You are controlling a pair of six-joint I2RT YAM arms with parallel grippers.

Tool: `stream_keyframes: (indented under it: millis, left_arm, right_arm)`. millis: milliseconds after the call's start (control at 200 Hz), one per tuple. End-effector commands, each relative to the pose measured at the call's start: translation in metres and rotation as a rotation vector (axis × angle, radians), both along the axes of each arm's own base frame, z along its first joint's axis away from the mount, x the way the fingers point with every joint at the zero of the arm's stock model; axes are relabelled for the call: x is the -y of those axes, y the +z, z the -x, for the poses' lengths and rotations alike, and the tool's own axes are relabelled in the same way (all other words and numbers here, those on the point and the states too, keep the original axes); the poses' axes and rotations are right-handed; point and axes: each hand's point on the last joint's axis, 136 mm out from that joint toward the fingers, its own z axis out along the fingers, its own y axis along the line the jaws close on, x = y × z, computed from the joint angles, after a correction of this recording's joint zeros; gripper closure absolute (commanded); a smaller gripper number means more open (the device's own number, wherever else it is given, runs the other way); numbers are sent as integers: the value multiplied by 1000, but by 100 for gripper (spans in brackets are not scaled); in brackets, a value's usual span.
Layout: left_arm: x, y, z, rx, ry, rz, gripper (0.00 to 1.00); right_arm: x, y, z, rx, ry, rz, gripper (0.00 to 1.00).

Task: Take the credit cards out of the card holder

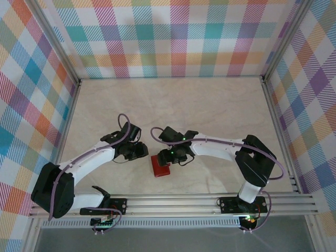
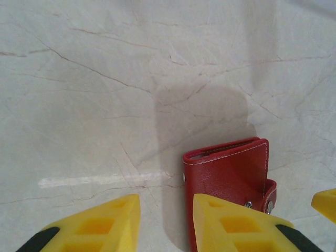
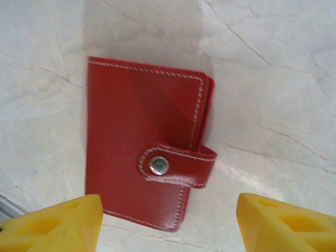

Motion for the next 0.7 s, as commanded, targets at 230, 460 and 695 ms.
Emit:
stream_keyframes:
  millis: [230,460,695]
  left_arm:
    - [-13,2,6,18,53,-20,65]
    - [-5,-2,13,5,46,41,64]
    - [3,-2,15,-13,27,60,62]
  right_arm:
    - [1,-23,-7,-27,-32,151,35]
    - [11,-15,-7,-5,-70,153,53]
    - [20,-13,-4,3,-86,155,74]
